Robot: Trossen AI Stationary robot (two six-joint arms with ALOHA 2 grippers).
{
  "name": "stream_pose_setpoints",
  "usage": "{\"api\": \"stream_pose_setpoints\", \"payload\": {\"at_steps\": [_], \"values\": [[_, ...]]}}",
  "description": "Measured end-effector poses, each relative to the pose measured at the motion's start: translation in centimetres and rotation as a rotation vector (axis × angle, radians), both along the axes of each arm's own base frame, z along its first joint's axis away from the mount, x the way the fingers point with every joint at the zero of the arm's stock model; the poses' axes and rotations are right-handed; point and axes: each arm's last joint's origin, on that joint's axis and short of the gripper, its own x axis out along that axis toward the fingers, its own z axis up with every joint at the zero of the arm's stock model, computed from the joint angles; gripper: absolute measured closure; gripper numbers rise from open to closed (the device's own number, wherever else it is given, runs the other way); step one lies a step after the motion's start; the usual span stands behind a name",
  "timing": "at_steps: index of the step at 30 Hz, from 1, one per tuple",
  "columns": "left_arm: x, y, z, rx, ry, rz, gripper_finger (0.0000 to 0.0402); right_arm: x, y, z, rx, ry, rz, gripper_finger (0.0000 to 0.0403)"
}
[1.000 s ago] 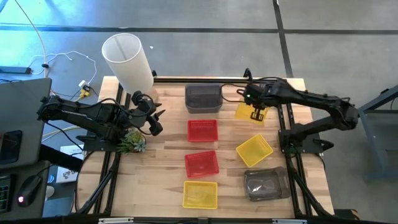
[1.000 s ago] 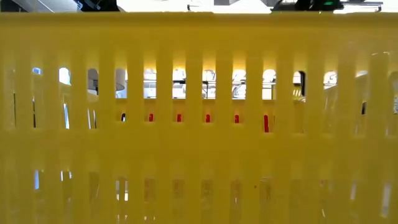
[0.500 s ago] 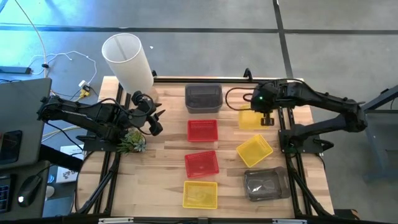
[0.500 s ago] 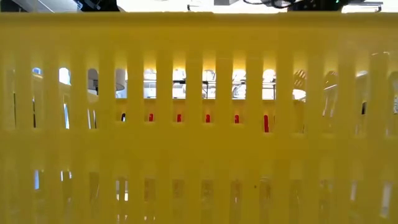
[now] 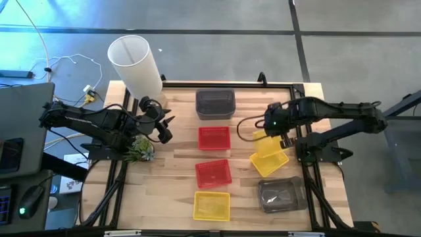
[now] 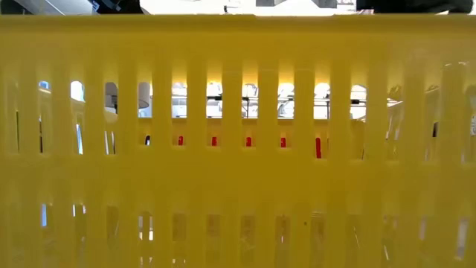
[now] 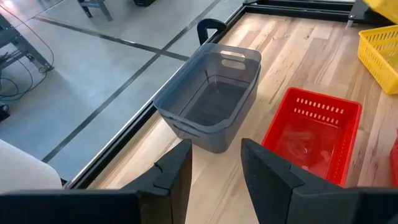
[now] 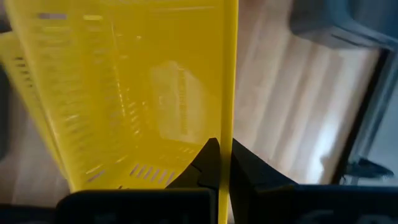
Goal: Stack baskets by color
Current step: Stack the top yellow basket on the middle right yellow basket
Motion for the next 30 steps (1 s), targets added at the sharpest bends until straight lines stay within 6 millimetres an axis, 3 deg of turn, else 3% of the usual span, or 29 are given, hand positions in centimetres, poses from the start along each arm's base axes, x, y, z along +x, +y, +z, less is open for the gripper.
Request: {"api": "stream_pose_setpoints", "payload": {"at_steps": [16,30], "values": [[0.0,0.0,0.0,-0.022,-0.019,0.008,0.0277,3.0,3.4,-3.0,0.045,0.178,0.154,0.0403],[0.0,0.0,0.0,-0.021,-0.018,0.007,0.0277,5.0,4.5,-5.9,0.014,0.348,0.218,0.0403]]}}
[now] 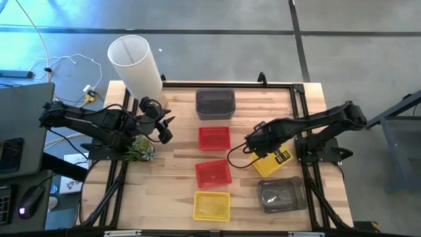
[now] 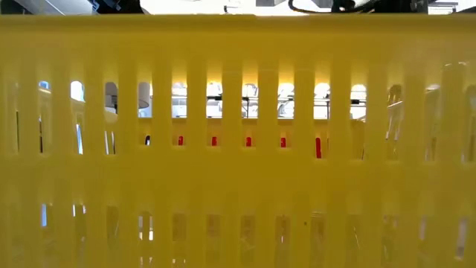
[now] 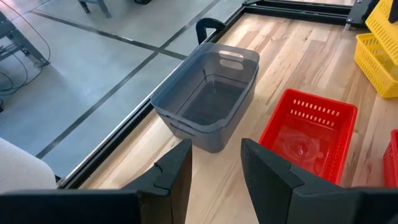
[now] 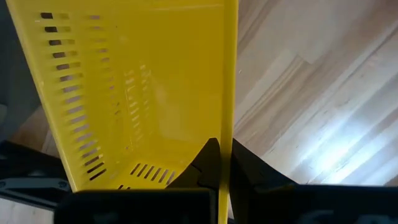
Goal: Stack baskets by color
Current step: Stack the top yellow basket on the middle right yellow basket
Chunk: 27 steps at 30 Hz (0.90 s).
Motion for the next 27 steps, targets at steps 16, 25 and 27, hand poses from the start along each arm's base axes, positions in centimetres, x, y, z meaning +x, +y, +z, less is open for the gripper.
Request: {"api": "stream_pose_setpoints", "payload": {"at_steps": [16,25,27], "values": [[0.0,0.0,0.0,0.002,0.003,-0.001,0.0277,0.8,0.4,-0.8,0.077,0.006,0.023,0.0403],[0.0,0.0,0.0,0.002,0.003,-0.001,0.0277,1.1,0.5,-1.7,0.111,0.012,-0.007,0.0403],[0.0,0.0,0.0,0.002,0.002,-0.001,0.0277,1.2,0.5,-2.1,0.109,0.012,-0.027,0.0403]]}}
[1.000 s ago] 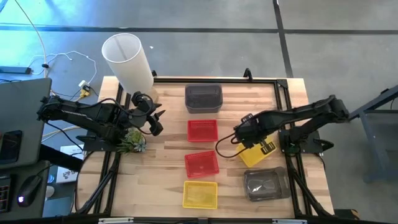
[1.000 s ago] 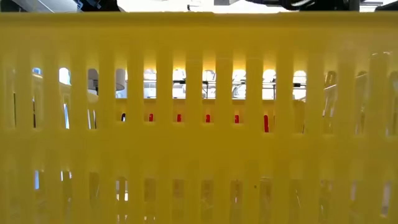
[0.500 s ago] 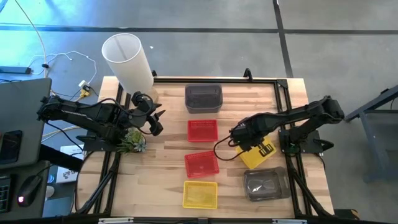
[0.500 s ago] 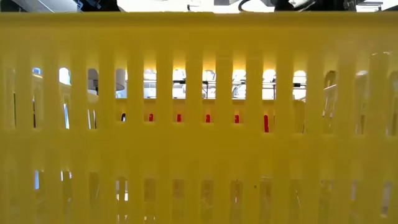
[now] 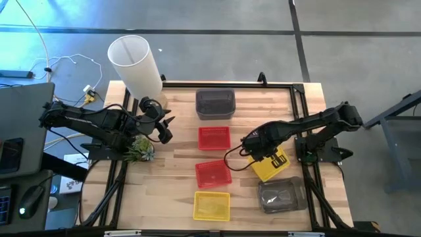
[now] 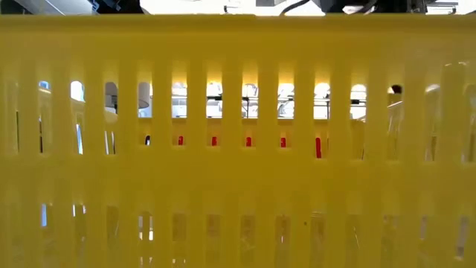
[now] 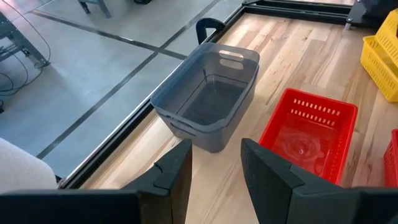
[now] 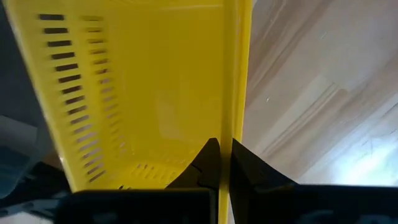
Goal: Stack baskets by color
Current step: Stack the top yellow basket on the middle right yellow basket
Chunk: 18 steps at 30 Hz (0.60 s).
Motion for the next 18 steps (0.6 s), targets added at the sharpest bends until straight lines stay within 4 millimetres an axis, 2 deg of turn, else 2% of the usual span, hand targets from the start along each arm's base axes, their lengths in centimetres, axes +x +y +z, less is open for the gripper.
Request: {"api": "stream_pose_setpoints", "payload": {"at_steps": [12,18], "values": [[0.0,0.0,-0.01,0.01,0.012,-0.008,0.0277,0.16,0.09,-0.65,0.024,0.0,-0.02,0.0403],[0.0,0.0,0.0,0.011,0.012,-0.009,0.0277,0.28,-0.17,-0.65,-0.066,-0.026,-0.088,0.0391]]}}
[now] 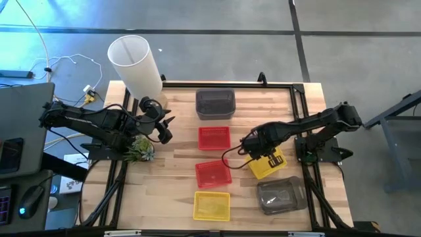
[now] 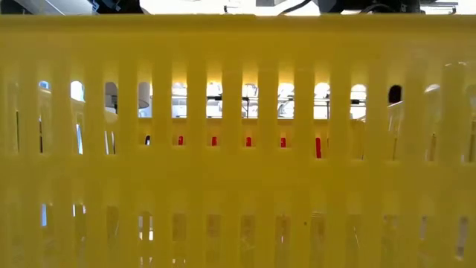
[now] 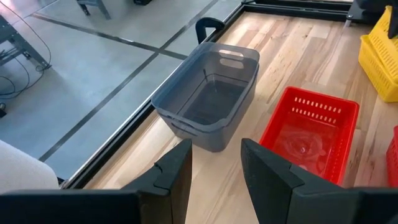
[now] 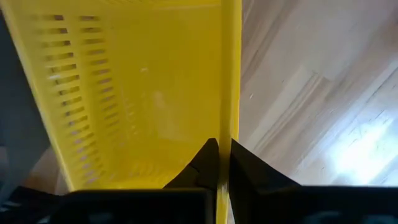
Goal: Stack baskets by color
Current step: Stack the top yellow basket on the middle right yellow basket, then stack the bottom red basket on the red baskets
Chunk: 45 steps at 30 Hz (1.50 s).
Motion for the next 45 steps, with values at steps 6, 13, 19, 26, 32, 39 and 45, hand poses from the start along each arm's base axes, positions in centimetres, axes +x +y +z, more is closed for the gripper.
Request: {"api": "stream_pose_setpoints", "payload": {"at_steps": [6,13,19,26,32,39,45], "values": [[0.0,0.0,0.0,-0.001,-0.001,0.001,0.0277,0.0,0.0,0.0,-0.002,0.001,-0.018,0.0334],[0.0,0.0,0.0,-0.001,-0.001,0.0,0.0277,0.0,-0.4,0.0,-0.104,-0.013,-0.071,0.0297],[0.0,0.0,0.0,-0.001,-0.001,0.0,0.0277,-0.2,-1.0,0.4,-0.138,-0.005,-0.165,0.0293],[0.1,-0.1,-0.1,-0.029,0.0,-0.03,0.0277,1.1,-0.8,1.9,-0.126,-0.13,-0.221,0.0292],[0.3,-0.3,-0.2,-0.106,-0.006,-0.093,0.0277,2.4,-0.7,2.8,-0.107,-0.26,-0.269,0.0292],[1.8,-0.9,-1.2,-0.212,0.013,-0.184,0.0277,3.3,-1.4,3.9,-0.272,-0.394,-0.324,0.0292],[4.0,-2.3,-2.2,-0.226,0.019,-0.256,0.0277,3.8,-2.7,5.3,-0.296,-0.461,-0.448,0.0292]]}}
